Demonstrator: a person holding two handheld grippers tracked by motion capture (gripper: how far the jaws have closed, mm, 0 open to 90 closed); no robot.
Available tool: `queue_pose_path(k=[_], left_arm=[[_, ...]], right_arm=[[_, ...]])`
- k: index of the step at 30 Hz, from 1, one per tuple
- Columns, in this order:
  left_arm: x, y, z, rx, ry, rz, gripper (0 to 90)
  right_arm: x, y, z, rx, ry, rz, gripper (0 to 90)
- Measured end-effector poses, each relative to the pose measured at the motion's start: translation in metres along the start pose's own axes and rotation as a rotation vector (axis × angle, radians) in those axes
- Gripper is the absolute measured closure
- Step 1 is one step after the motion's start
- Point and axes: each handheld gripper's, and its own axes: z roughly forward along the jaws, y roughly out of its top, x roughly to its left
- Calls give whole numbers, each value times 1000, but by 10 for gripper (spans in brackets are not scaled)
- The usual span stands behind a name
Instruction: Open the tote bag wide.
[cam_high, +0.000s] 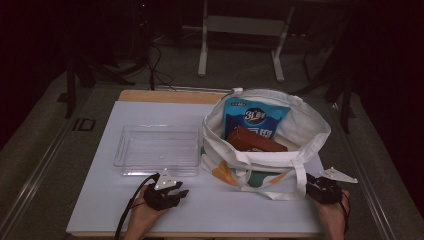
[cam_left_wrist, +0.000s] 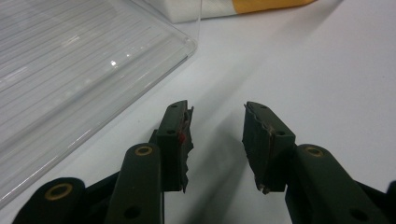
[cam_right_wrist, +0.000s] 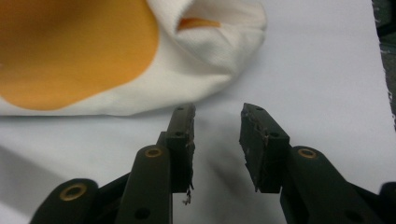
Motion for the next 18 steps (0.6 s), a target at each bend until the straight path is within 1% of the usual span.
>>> queue_pose_path(k=[3,4,8,10,13,14,15,16,17,18], left_arm=[[-2,0,-1,4,-3,7,619],[-3,1,-5,10,-4,26,631],[-4,5,-14,-20,-29,26,643],[-4,8,-17,-27,-44,26,644],[-5,12,-22,-34,-60,38,644],[-5,12,-22,-34,-60,38,645],[-6,16,-25,-40,-68,53,646],[-7,18,-26,-40,-66,62,646],[-7,18,-26,-40,-66,62,646],[-7,20,-28,-40,-64,72,646]], right_arm=[[0,2,-2,-12,13,0,676],[-2,5,-4,-23,25,3,696],[-2,9,-8,-32,38,-8,708],[-1,11,-12,-43,53,-14,713],[-1,14,-17,-61,69,-23,715],[-1,14,-17,-61,69,-23,715],[0,17,-21,-67,70,-32,714],[0,18,-22,-72,74,-40,714],[0,18,-22,-72,74,-40,714],[0,20,-24,-80,79,-41,714]])
